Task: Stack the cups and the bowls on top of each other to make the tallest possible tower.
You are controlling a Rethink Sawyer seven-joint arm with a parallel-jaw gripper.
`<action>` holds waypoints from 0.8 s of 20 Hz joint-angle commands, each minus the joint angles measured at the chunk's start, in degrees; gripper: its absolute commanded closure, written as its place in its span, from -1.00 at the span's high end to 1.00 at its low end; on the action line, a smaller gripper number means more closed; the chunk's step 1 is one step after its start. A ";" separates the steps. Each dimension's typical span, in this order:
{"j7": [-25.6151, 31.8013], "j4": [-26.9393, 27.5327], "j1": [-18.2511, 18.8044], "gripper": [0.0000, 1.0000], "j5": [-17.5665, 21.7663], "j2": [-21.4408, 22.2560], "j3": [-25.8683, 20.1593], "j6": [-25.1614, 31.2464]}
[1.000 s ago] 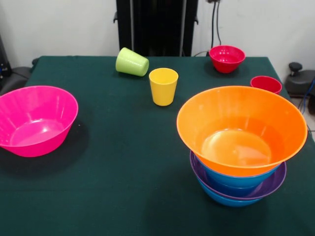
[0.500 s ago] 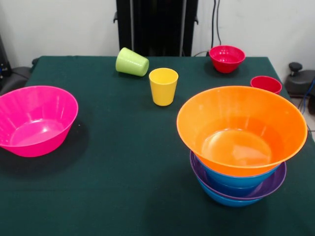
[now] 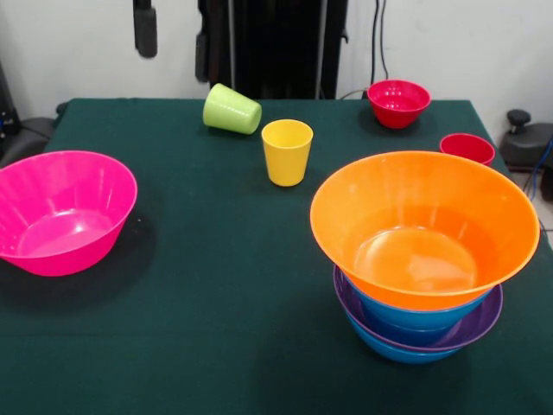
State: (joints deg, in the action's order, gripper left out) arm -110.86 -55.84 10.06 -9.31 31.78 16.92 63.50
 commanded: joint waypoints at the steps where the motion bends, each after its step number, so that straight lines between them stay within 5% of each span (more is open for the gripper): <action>1: 7.74 -14.74 -1.49 1.00 5.47 -0.23 -7.76 -9.42; 9: 6.02 -18.46 -1.45 1.00 6.71 0.58 -8.31 -13.69; 16: 1.66 -21.96 -3.77 1.00 6.17 4.98 -6.38 -10.61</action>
State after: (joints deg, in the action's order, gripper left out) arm -110.86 -69.27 9.07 -6.18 33.71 16.11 52.44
